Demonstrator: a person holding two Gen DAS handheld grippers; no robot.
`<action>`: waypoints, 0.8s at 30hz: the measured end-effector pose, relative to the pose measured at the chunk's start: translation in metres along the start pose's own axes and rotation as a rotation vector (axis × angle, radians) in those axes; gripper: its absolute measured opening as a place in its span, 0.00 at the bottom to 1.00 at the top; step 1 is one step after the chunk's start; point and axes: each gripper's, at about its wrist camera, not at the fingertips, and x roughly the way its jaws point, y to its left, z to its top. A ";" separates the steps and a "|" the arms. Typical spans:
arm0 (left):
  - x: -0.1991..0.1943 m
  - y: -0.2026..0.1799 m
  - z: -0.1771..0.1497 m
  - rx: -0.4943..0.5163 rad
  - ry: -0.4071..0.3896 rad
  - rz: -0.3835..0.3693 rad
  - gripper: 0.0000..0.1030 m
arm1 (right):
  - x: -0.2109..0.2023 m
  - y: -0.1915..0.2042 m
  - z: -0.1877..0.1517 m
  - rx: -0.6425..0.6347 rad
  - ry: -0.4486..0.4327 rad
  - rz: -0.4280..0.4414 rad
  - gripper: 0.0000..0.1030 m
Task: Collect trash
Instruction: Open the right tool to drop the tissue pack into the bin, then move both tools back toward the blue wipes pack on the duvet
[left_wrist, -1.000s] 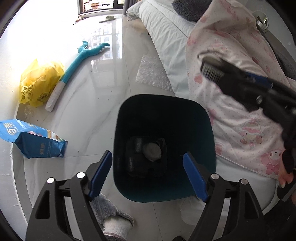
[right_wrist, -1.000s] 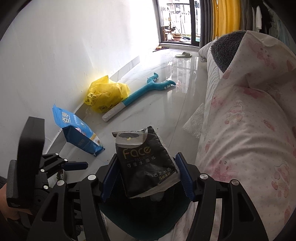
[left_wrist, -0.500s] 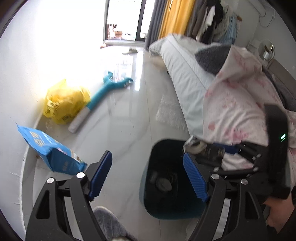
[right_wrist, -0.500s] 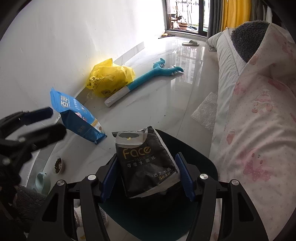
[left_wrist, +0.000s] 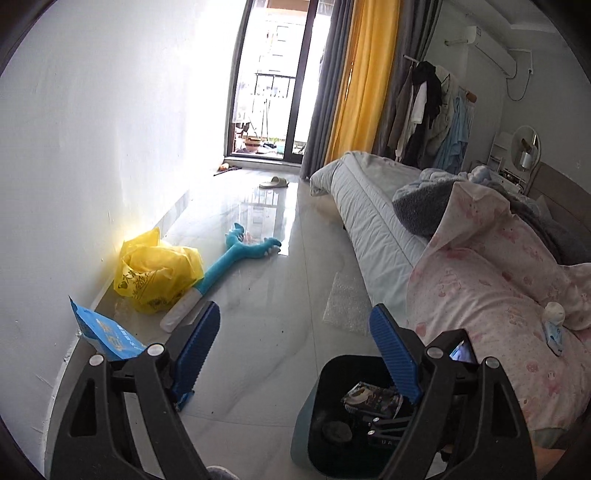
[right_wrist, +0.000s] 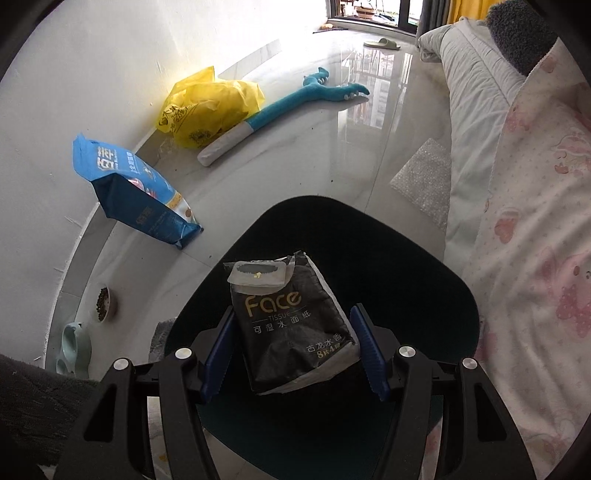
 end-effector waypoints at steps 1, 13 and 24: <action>-0.004 -0.001 0.003 0.002 -0.017 -0.003 0.83 | 0.004 0.001 -0.001 -0.004 0.012 -0.004 0.61; -0.034 -0.011 0.024 0.003 -0.172 -0.006 0.87 | 0.013 0.005 -0.017 -0.043 0.045 -0.084 0.69; -0.038 -0.028 0.037 0.006 -0.230 -0.020 0.89 | -0.038 -0.002 -0.009 -0.077 -0.123 -0.120 0.70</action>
